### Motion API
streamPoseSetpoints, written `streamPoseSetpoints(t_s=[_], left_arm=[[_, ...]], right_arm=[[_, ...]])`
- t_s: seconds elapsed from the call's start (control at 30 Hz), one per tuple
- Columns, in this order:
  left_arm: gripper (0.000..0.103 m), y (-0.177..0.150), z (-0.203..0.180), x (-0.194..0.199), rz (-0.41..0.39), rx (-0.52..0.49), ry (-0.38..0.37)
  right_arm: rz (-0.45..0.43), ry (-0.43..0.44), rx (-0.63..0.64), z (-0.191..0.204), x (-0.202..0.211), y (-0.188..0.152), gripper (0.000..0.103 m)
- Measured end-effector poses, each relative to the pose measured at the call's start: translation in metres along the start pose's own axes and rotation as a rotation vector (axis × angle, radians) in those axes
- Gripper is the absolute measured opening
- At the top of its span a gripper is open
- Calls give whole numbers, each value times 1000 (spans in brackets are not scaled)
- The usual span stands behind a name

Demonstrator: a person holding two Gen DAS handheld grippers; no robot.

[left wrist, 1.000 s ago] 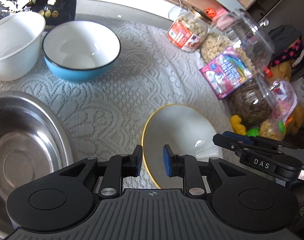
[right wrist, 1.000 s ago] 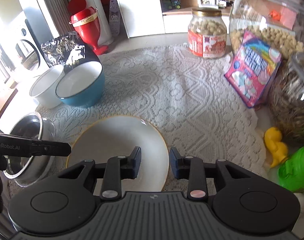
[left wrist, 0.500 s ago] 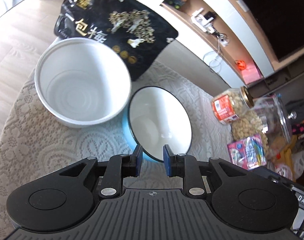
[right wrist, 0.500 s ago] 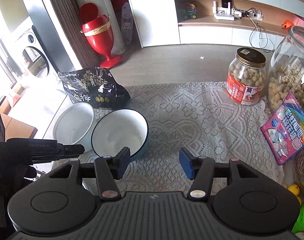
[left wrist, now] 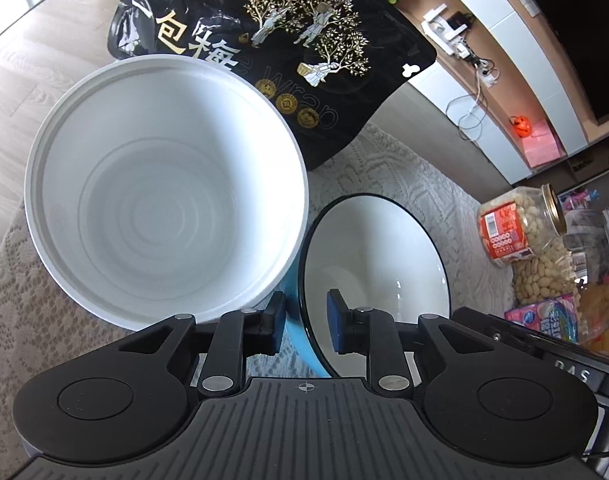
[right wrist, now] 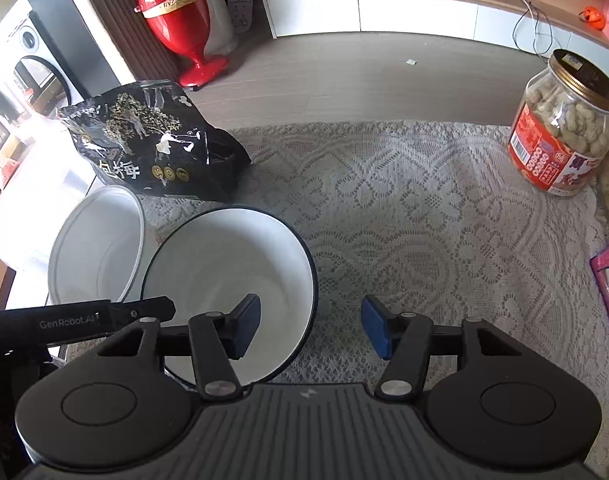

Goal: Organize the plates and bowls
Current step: 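Move the left gripper to the blue bowl and grasp its rim, then lift the blue bowl with the left gripper and carry it toward the stack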

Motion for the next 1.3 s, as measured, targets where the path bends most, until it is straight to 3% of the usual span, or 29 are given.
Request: streamPoseSetpoints(t_s=[0.17, 0.3, 0.43, 0.53, 0.57, 0.7, 1.03, 1.3], left_arm=[[22, 0, -3, -3, -22, -87, 34], [21, -3, -2, -5, 4, -105, 41], [26, -7, 1, -3, 11, -111, 46], [29, -3, 5, -13, 15, -98, 74], [30, -4, 6, -18, 25, -91, 78], [31, -12, 4, -35, 97, -52, 29], [30, -30, -24, -32, 132, -171, 9], [30, -46, -34, -53, 209, -277, 84]], right_arm=[[52, -3, -28, 5, -43, 2, 50], [84, -20, -16, 8, -67, -2, 47], [83, -8, -25, 5, -75, -1, 43], [89, 25, -26, 8, -78, -1, 31], [94, 51, -29, 10, -79, 0, 22], [98, 63, -3, 13, -75, -4, 15], [95, 36, -3, -18, -37, -32, 13], [87, 61, -54, -38, -36, -38, 14]])
Point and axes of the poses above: each gripper's, at about its wrist camera, not at the fingertips, and x roughly against the way its jaws point, z to its left, y to its top, the point moved 10 cm from there along -x, roughly the way its jaws point, and after that the axes turned 8 degrees about -y, right-handed, at the moved point
